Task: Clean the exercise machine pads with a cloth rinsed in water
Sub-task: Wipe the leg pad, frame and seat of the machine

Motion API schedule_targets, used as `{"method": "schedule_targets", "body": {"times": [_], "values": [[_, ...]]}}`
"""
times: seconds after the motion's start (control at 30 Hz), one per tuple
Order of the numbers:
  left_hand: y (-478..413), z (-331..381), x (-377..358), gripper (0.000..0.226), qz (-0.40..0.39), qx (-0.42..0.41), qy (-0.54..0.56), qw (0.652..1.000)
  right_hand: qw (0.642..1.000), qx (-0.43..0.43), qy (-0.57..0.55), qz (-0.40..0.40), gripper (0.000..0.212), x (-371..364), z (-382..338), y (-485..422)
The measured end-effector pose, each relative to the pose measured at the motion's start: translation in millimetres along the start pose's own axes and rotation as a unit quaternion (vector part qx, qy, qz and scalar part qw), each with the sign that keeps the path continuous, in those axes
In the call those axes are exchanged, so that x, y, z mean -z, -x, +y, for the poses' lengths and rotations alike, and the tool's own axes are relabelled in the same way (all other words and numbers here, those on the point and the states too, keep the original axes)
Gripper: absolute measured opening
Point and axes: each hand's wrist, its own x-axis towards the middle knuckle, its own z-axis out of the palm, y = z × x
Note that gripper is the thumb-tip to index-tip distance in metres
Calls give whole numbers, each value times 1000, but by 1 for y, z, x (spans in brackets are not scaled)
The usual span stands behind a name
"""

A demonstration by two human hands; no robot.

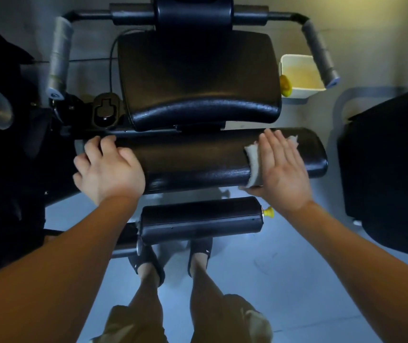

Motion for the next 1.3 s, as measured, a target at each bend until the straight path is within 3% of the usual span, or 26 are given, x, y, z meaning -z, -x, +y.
{"method": "schedule_targets", "body": {"times": [0.23,0.33,0.4,0.5,0.63,0.87,0.97,1.03,1.13,1.23,1.3], "values": [[-5,-8,4,49,-32,-20,25,999,996,79,-6,-48,132,8,-83,-27],[-12,-20,12,43,-53,-19,103,993,994,94,-10,-53,134,11,-115,-35],[-18,-34,18,40,-71,12,236,969,991,118,-14,-55,133,13,-142,-41],[-26,-54,29,31,-97,120,446,882,986,153,-27,-60,135,15,-188,-53],[-29,-91,39,21,-62,201,495,843,982,162,-64,-74,144,18,-251,-69],[-22,-125,48,21,-41,240,494,835,975,179,-80,-105,141,30,-299,-83],[-20,-122,55,19,-33,210,481,851,963,204,-114,-132,147,36,-293,-85],[-16,-114,59,20,-24,152,438,886,948,230,-162,-150,140,46,-274,-85],[-5,-95,60,28,9,-35,338,941,945,222,-216,-107,97,53,-236,-83],[1,-72,45,40,-38,-209,210,954,959,147,-242,-2,47,42,-200,-80],[4,-63,30,50,-68,-266,80,958,970,102,-222,16,35,30,-185,-80]]}}
